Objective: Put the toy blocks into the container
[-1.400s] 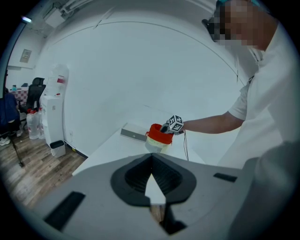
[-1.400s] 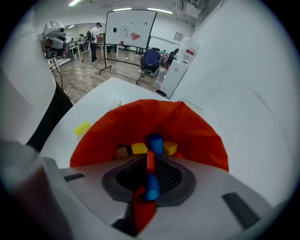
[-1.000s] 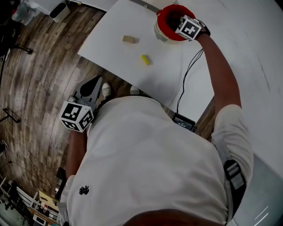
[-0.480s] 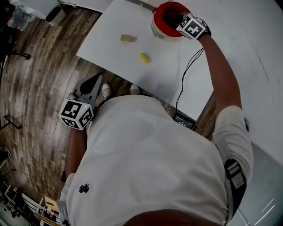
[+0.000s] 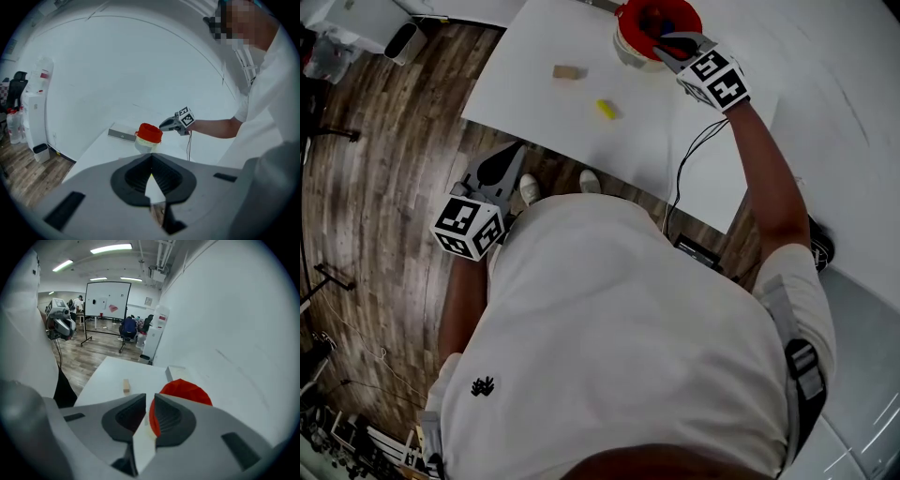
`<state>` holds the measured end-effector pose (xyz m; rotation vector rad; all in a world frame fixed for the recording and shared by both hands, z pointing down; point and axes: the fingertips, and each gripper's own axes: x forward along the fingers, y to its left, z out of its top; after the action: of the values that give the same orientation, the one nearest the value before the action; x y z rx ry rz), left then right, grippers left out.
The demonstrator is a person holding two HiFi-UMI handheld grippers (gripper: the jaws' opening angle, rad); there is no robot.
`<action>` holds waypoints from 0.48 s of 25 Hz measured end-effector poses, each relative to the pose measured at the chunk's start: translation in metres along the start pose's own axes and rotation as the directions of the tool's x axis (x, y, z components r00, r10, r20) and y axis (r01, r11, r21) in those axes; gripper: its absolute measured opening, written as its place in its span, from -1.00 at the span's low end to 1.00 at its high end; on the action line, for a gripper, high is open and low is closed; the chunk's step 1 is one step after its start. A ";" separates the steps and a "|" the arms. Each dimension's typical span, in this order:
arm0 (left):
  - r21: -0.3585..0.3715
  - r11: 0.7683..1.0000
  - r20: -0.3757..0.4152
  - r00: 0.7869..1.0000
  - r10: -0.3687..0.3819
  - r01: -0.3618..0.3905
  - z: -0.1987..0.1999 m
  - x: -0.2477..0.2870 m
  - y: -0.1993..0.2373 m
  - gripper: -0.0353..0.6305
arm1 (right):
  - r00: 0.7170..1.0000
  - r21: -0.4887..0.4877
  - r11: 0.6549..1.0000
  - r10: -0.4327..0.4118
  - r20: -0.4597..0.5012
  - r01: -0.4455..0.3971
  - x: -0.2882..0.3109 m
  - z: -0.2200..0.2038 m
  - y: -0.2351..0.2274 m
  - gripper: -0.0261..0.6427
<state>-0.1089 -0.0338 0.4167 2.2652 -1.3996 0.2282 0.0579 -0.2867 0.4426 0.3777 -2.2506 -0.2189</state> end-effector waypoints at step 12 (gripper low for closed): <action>0.039 0.995 -0.025 0.996 -0.088 0.089 0.002 -0.006 0.006 -0.88 | 0.999 0.134 0.990 0.049 0.021 -0.051 -0.012 -0.003 0.118 -0.75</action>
<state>-0.1168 -0.0319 0.4146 2.3429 -1.2904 0.2547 0.0447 -0.1713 0.4689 0.3911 -2.2955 -0.0438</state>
